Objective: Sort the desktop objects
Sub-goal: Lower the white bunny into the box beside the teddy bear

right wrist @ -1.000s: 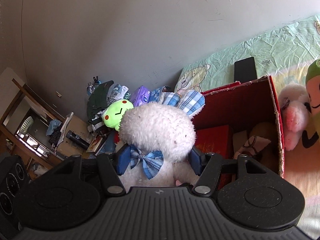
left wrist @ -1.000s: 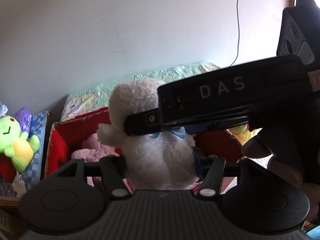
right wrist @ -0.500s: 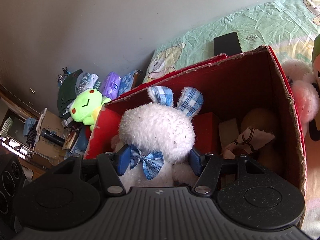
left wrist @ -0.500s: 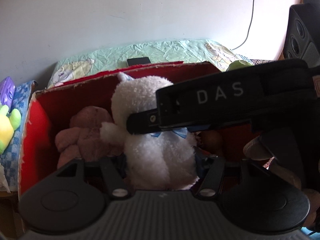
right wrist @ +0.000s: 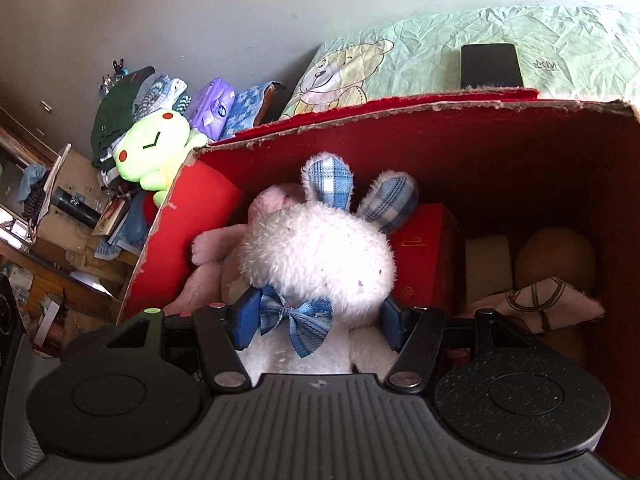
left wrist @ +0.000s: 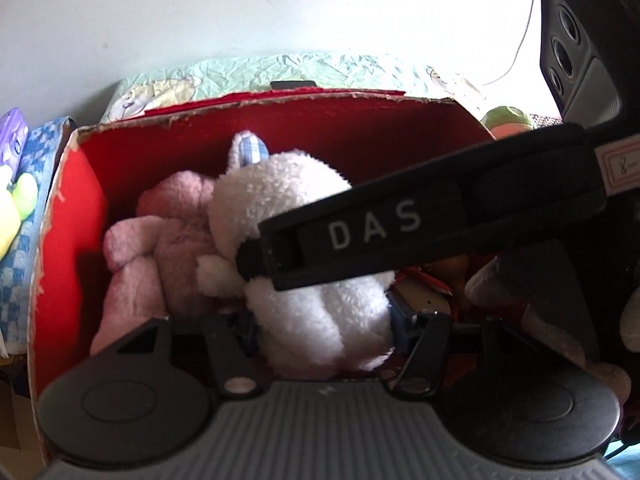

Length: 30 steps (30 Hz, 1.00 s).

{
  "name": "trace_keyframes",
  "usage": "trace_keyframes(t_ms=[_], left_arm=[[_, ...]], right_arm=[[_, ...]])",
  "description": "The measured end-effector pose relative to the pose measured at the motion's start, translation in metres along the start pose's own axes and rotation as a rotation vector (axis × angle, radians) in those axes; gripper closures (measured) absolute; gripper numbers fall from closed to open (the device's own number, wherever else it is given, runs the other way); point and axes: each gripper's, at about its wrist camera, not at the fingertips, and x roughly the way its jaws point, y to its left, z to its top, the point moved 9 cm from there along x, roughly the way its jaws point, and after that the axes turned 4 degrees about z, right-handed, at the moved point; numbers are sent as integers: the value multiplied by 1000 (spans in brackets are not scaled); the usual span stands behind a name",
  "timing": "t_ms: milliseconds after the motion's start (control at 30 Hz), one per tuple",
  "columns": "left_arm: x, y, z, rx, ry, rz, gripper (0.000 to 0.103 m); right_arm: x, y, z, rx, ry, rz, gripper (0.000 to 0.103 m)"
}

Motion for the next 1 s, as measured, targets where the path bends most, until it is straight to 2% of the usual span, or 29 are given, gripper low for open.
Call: trace_keyframes(t_ms=[133,267,500,600,667,767,833,1000], left_arm=[[4,-3,0,20,2,13,41],[0,-4,0,19,-3,1,37],[-21,-8,-1,45,-42,20,35],[-28,-5,2,40,-62,29,35],[-33,-3,3,32,-73,31,36],[-40,-6,4,31,-86,25,40],[-38,-9,5,41,-88,30,42],[-28,-9,5,51,-65,64,46]], right_arm=[[0,-5,1,48,9,1,36],[-7,-4,3,29,-10,-6,31],[-32,-12,2,89,-64,25,26],[-44,-21,1,155,-92,59,26],[-50,-27,1,197,-110,68,27],[-52,-30,-1,216,-108,75,42],[-49,-30,-2,240,-95,104,46],[-37,-21,-3,249,-79,128,46]])
